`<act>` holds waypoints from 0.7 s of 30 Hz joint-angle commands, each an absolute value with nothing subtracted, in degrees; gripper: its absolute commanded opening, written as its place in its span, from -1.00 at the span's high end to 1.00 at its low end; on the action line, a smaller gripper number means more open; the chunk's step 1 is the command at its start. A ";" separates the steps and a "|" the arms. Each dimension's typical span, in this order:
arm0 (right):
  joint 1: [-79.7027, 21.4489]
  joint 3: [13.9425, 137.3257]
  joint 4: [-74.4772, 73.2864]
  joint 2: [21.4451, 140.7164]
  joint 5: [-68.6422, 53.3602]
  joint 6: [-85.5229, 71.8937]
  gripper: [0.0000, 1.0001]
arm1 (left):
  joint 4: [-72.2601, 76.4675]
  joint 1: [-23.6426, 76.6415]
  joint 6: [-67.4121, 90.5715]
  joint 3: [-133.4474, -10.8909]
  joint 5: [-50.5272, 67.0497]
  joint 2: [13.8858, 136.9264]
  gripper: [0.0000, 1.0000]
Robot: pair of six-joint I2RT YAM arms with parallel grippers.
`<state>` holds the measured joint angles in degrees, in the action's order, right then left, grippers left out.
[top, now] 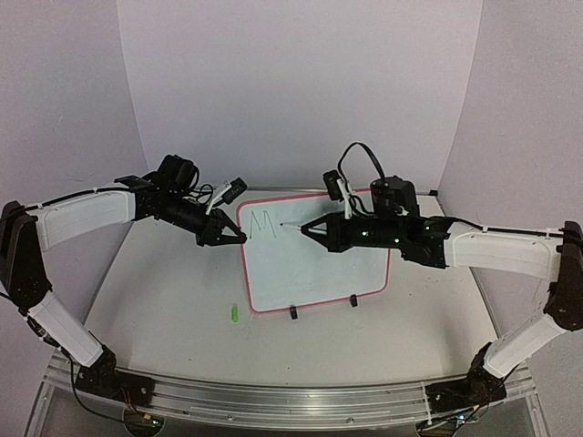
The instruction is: Write a sentence on the whiteboard
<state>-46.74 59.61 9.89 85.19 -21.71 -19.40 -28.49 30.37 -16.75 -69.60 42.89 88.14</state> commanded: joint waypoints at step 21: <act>-46.45 62.25 9.99 88.41 -21.67 -19.83 1.00 | -28.47 29.99 -19.03 -69.01 39.46 86.92 1.00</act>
<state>-46.63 62.26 9.82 88.05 -22.07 -19.59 -28.49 30.33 -16.60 -69.60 42.83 88.14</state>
